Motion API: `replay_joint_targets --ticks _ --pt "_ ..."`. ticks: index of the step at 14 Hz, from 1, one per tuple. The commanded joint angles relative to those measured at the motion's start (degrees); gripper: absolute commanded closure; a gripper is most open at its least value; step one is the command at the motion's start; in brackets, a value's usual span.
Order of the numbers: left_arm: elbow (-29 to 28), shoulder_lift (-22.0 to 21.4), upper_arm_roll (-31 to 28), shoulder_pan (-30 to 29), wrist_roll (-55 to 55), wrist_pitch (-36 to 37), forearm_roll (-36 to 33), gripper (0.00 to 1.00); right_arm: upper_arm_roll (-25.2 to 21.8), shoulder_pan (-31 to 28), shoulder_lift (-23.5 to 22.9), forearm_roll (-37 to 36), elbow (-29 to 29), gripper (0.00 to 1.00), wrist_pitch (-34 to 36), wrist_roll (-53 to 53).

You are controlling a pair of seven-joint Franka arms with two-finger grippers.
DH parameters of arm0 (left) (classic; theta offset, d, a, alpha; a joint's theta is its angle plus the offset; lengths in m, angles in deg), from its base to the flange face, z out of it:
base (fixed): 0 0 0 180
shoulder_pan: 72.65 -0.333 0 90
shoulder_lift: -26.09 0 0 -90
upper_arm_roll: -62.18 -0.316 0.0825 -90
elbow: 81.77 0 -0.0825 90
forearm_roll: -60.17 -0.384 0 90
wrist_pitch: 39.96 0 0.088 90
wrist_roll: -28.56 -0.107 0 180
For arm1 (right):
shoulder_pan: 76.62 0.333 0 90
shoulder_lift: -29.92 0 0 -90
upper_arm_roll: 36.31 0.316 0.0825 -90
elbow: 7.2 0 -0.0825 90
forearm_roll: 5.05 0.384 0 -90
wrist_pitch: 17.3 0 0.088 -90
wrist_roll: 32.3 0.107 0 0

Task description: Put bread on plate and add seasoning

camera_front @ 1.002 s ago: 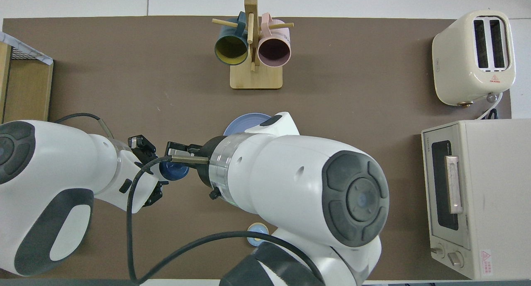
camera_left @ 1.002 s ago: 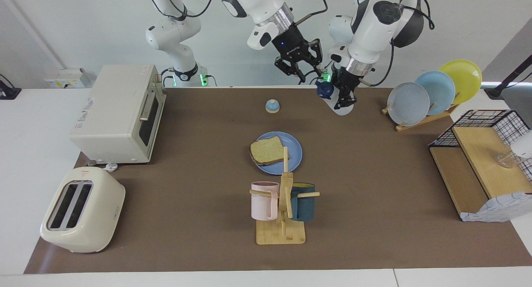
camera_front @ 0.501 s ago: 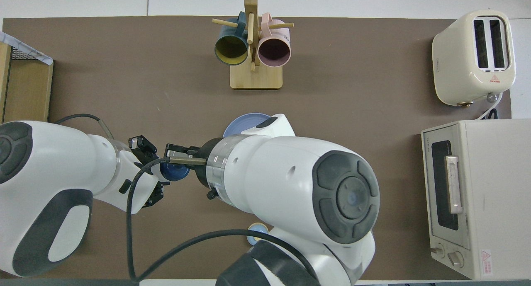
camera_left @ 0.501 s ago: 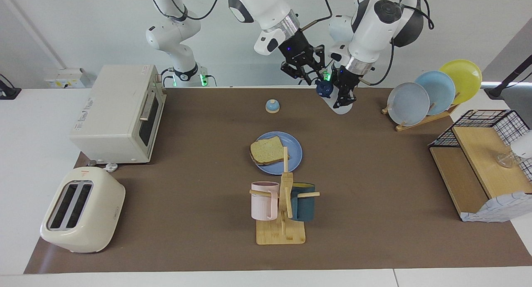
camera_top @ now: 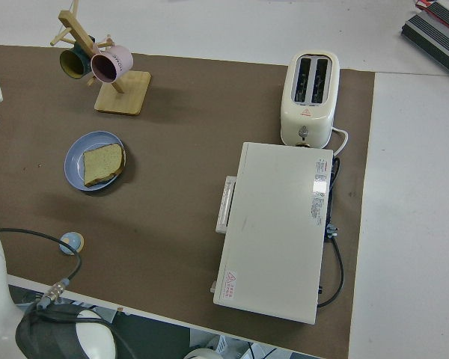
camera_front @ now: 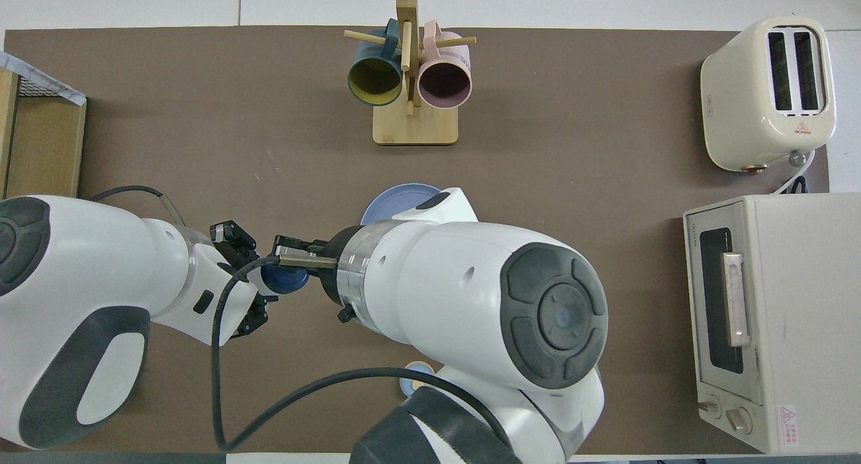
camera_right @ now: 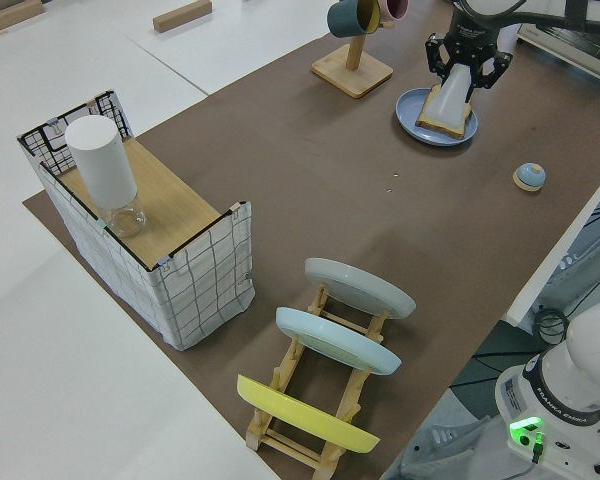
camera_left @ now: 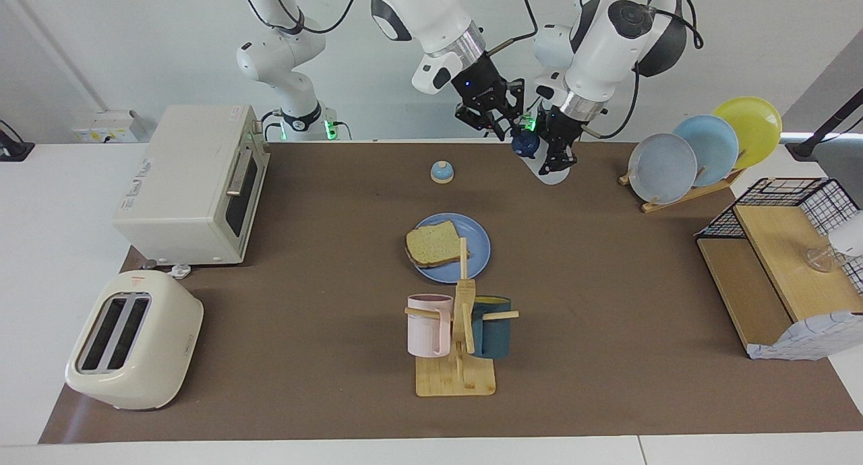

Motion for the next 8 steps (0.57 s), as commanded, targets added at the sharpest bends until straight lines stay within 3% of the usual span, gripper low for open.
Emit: replay_joint_targets --ticks 1,8 --pt "-1.3 -1.8 -0.3 0.7 1.0 0.0 0.5 1.00 0.1 0.1 0.5 0.1 1.0 0.68 -0.8 0.6" --pt "-1.3 -1.7 -0.3 0.7 1.7 -0.1 0.5 1.00 0.1 0.2 0.5 0.2 0.9 0.71 -0.8 0.6"
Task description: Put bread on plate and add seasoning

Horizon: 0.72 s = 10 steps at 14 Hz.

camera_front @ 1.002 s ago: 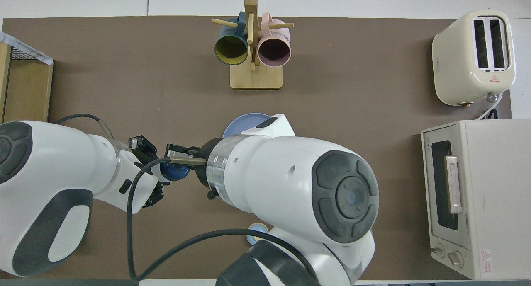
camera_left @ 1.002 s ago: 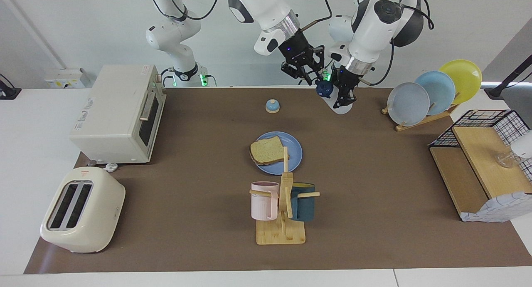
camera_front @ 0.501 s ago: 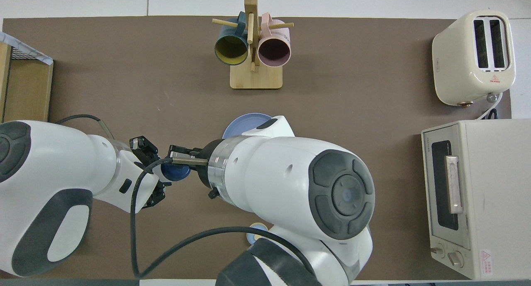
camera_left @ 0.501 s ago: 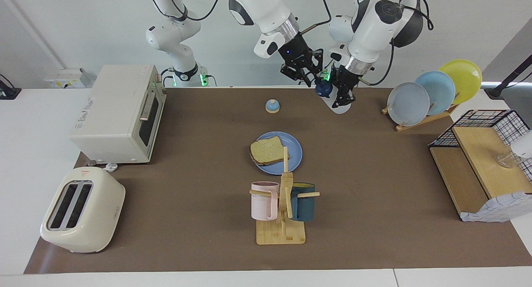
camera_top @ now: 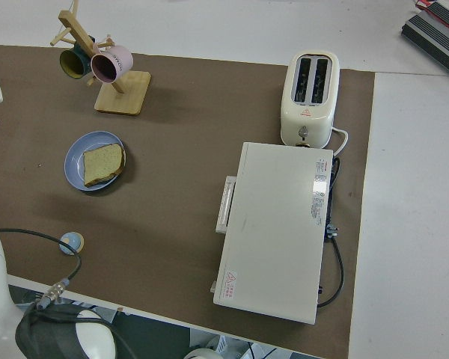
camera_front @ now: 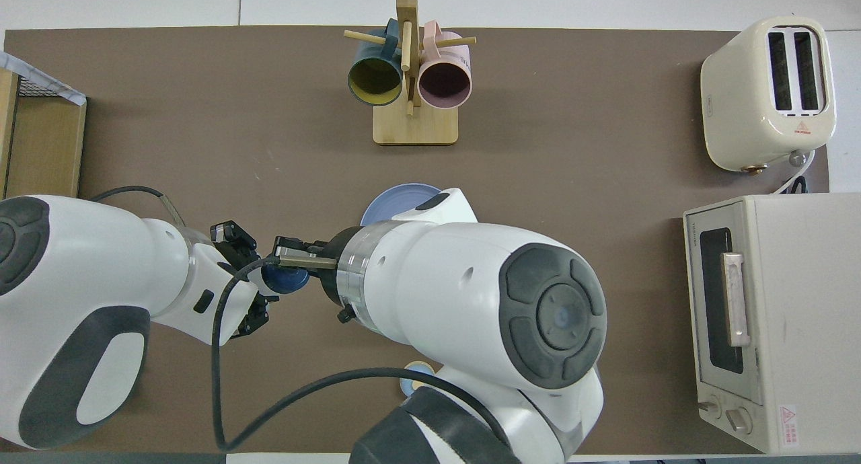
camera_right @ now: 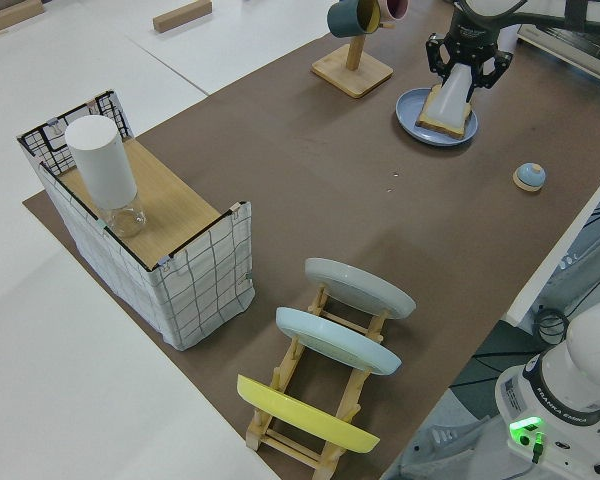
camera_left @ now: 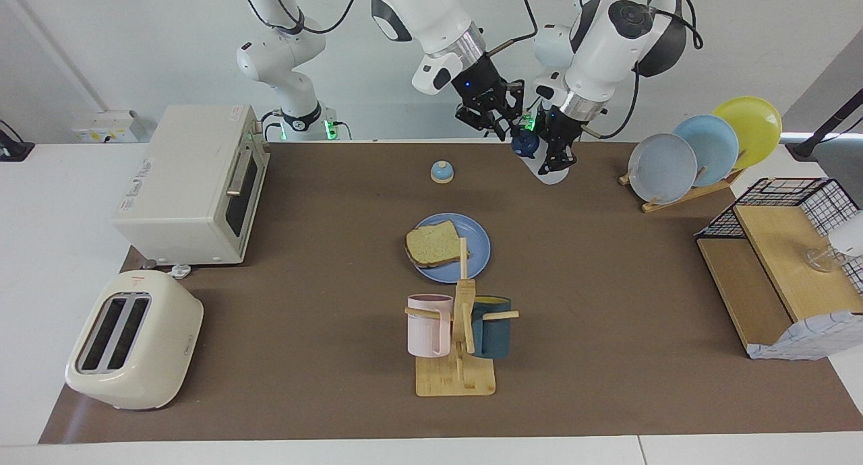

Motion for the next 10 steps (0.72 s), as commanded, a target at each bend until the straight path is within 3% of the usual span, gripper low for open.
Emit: replay_joint_targets --ticks 1,6,10 --pt "-1.3 -1.7 -0.3 0.7 1.3 -0.1 0.4 1.00 0.0 0.1 0.5 0.2 0.8 0.73 -0.8 0.6" --pt "-1.3 -1.7 -0.3 0.7 1.5 -0.2 0.9 1.00 0.0 0.1 0.5 0.2 0.8 0.81 -0.8 0.6" --pt "-1.3 -1.7 -0.3 0.7 1.5 -0.2 1.1 1.00 0.0 0.1 0.5 0.1 0.8 0.82 -0.8 0.6"
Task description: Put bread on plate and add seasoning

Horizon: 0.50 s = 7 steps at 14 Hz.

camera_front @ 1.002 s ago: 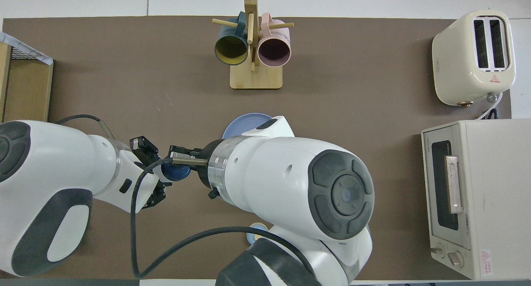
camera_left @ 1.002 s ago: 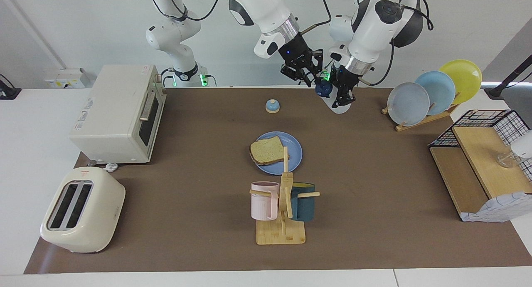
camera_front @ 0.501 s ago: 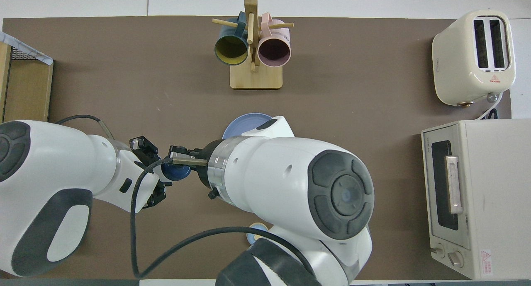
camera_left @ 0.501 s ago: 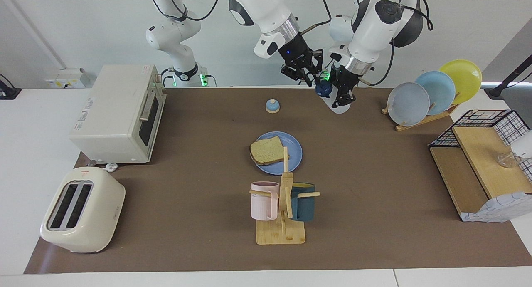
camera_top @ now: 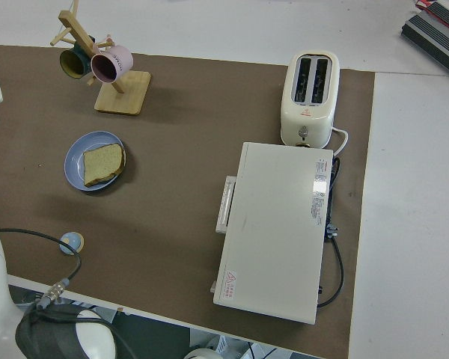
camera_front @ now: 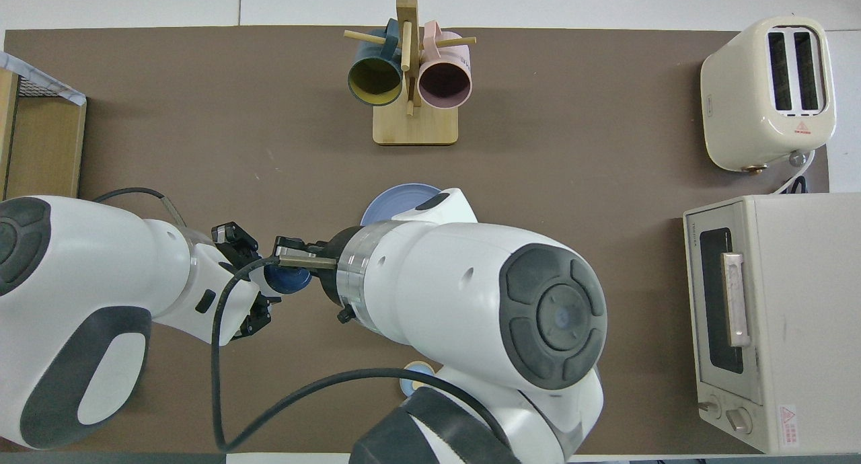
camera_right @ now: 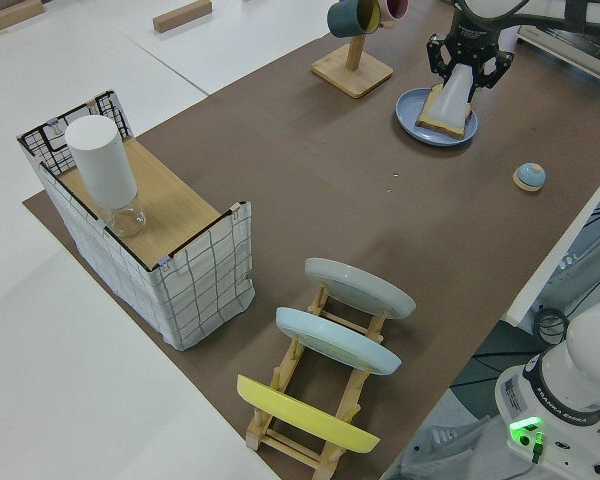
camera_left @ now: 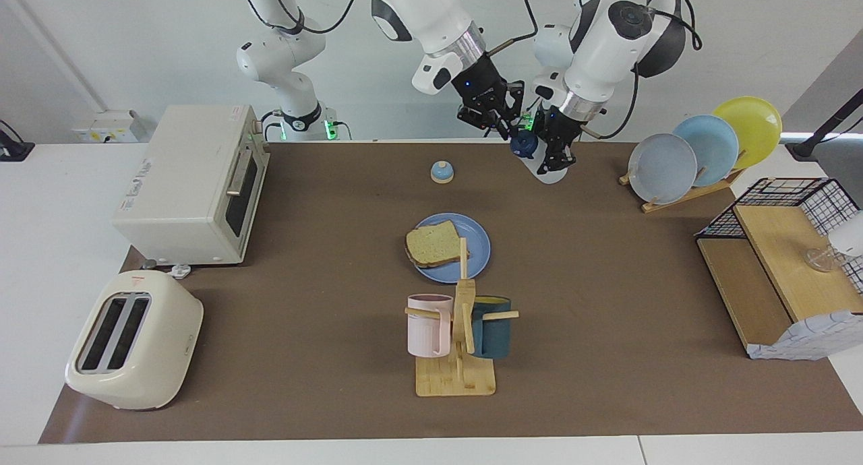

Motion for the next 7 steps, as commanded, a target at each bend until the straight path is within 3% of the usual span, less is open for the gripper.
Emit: replay_joint_targets --ticks 1,2,4,7 --pt "-1.2 -1.8 -0.3 0.6 0.9 -0.2 0.6 1.00 0.0 0.1 0.4 0.2 0.8 0.82 -0.7 0.6" --pt "-1.2 -1.8 -0.3 0.6 0.9 -0.2 0.6 1.00 0.0 0.1 0.5 0.2 0.8 0.83 -0.7 0.6" --pt "-1.2 -1.8 -0.3 0.6 0.9 -0.2 0.6 1.00 0.0 0.1 0.4 0.2 0.8 0.98 -0.6 0.6" --pt "-1.2 -1.8 -0.3 0.6 1.6 -0.2 0.6 1.00 0.0 0.1 0.4 0.2 0.8 1.00 -0.6 0.5"
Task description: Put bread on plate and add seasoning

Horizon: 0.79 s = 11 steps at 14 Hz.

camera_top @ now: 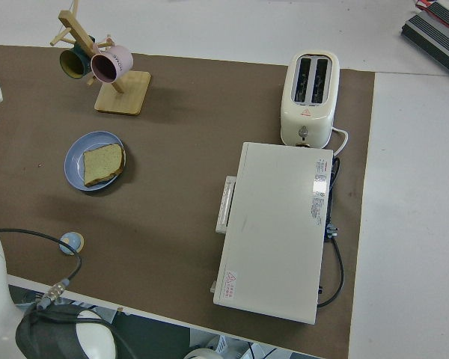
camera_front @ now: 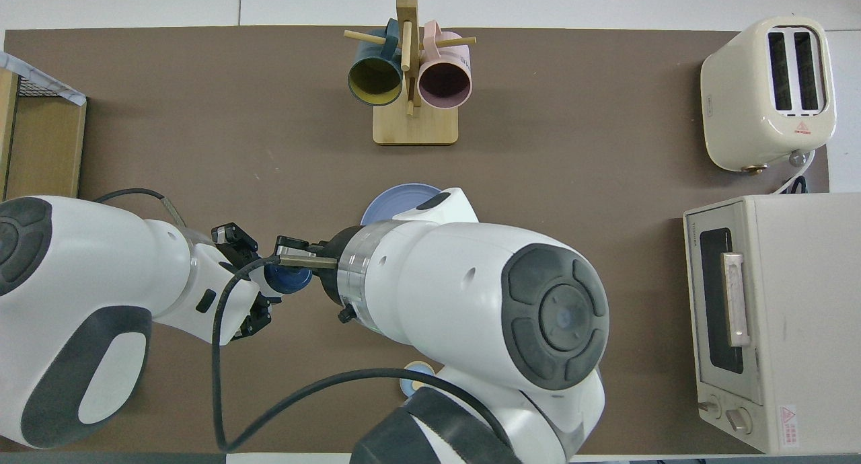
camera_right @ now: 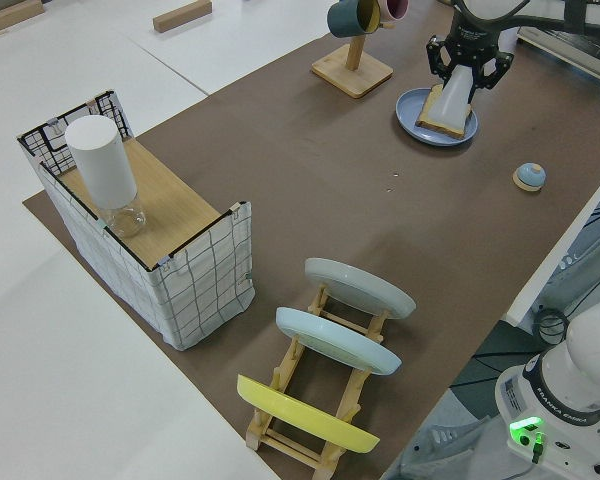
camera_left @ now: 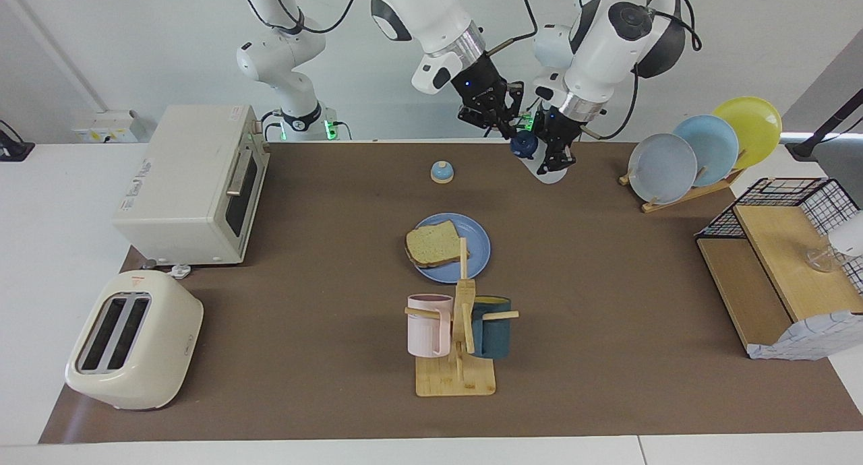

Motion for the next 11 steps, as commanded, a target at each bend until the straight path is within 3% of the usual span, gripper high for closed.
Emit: replay_joint_targets --ticks 1,11 --pt "-1.0 -1.8 -0.2 0.6 1.3 -0.2 0.5 1.00 0.0 0.0 0.3 0.2 0.8 1.00 -0.7 0.5" --pt "-1.0 -1.8 -0.2 0.6 1.4 0.0 0.5 1.00 -0.4 -2.7 -0.3 5.8 0.4 1.00 -2.3 6.4"
